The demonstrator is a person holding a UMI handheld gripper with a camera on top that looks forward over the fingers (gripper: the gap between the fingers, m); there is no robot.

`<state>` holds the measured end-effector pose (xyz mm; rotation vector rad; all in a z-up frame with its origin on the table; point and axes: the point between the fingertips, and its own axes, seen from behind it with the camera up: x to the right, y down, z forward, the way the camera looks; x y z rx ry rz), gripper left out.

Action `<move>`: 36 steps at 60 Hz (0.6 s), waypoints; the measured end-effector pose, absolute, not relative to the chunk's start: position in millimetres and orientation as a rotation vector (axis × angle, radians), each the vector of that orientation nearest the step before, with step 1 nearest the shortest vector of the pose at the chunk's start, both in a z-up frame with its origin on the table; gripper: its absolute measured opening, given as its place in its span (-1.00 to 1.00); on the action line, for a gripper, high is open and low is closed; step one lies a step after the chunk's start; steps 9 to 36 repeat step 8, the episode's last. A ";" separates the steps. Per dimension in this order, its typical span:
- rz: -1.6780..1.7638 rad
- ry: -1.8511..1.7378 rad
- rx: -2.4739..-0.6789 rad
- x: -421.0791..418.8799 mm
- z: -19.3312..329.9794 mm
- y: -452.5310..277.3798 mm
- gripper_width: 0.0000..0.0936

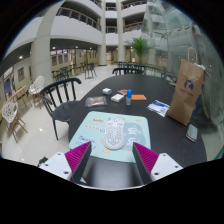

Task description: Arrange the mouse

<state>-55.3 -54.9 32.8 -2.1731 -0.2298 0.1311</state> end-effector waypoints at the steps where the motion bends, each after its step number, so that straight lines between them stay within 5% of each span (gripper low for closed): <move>1: 0.126 -0.235 -2.166 -50.1 36.5 -62.6 0.82; 8: 0.097 -0.238 -2.117 -7.8 58.1 -115.4 0.82; 36: 0.097 -0.238 -2.117 -7.8 58.1 -115.4 0.82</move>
